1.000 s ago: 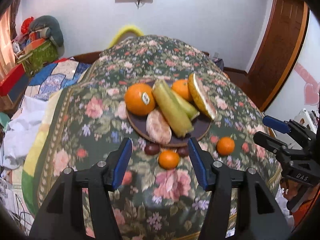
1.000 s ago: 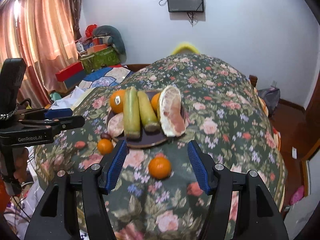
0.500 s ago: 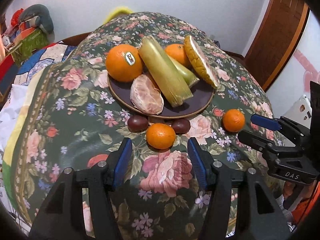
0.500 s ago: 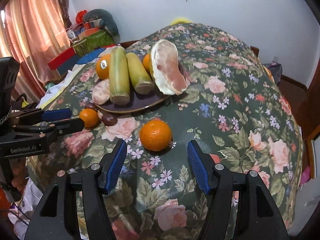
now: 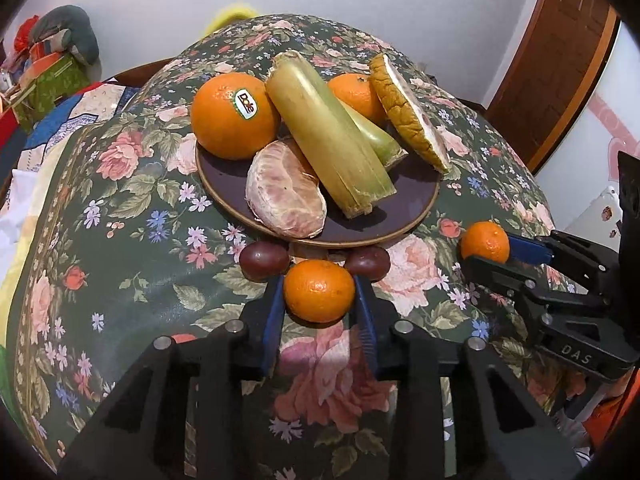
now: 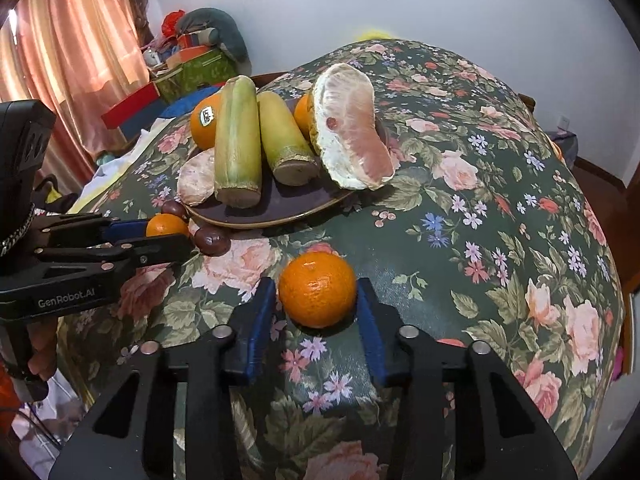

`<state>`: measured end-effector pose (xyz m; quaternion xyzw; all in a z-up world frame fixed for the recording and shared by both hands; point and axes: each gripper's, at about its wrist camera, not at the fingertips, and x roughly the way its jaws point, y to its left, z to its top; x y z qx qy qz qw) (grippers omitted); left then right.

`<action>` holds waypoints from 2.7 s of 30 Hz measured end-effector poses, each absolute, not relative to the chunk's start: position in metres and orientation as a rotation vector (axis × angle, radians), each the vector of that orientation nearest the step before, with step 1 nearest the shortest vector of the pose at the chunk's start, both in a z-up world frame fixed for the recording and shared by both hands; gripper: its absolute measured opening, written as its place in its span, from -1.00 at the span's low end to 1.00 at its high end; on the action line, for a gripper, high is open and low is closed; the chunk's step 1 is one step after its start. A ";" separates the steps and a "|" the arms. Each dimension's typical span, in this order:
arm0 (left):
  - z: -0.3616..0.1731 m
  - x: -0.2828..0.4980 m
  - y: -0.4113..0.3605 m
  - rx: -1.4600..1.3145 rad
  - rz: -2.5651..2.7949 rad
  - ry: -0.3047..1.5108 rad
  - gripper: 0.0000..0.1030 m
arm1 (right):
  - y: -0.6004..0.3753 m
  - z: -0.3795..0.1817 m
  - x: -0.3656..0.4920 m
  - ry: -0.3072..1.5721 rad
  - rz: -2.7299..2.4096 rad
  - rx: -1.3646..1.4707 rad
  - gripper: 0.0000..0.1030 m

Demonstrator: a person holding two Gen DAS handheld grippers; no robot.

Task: Organize fruits
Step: 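Place the mandarin on the plate with the left gripper while the right places its mandarin there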

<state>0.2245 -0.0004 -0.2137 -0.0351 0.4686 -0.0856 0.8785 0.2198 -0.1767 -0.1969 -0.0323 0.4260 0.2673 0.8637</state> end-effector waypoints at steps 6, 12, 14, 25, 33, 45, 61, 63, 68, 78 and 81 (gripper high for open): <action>-0.209 0.221 0.002 -0.076 -0.182 0.970 -0.34 | -0.176 -0.193 0.220 0.882 0.563 -0.061 -0.32; -0.191 0.215 0.012 -0.094 -0.164 0.926 -0.34 | -0.174 -0.179 0.219 0.845 0.573 -0.062 -0.32; -0.186 0.214 0.016 -0.099 -0.159 0.910 -0.34 | -0.173 -0.174 0.219 0.831 0.578 -0.060 -0.33; -0.160 0.234 0.036 -0.102 -0.118 0.830 -0.34 | -0.159 -0.150 0.236 0.752 0.604 -0.059 -0.32; -0.172 0.259 0.046 -0.108 -0.097 0.844 -0.34 | -0.144 -0.160 0.254 0.772 0.613 -0.066 -0.32; -0.193 0.282 0.046 -0.120 -0.099 0.871 -0.34 | -0.135 -0.178 0.266 0.825 0.627 -0.073 -0.32; -0.193 0.288 0.046 -0.142 -0.088 0.896 0.04 | -0.133 -0.180 0.268 0.834 0.624 -0.095 -0.27; -0.191 0.284 0.046 -0.142 -0.084 0.888 0.06 | -0.133 -0.178 0.267 0.829 0.622 -0.098 -0.24; -0.183 0.274 0.046 -0.136 -0.087 0.875 0.06 | -0.135 -0.172 0.262 0.816 0.616 -0.099 -0.21; -0.173 0.239 0.048 -0.112 -0.094 0.869 0.06 | -0.139 -0.153 0.241 0.775 0.622 -0.097 -0.20; -0.182 0.231 0.046 -0.098 -0.100 0.898 0.06 | -0.138 -0.152 0.233 0.772 0.627 -0.104 -0.20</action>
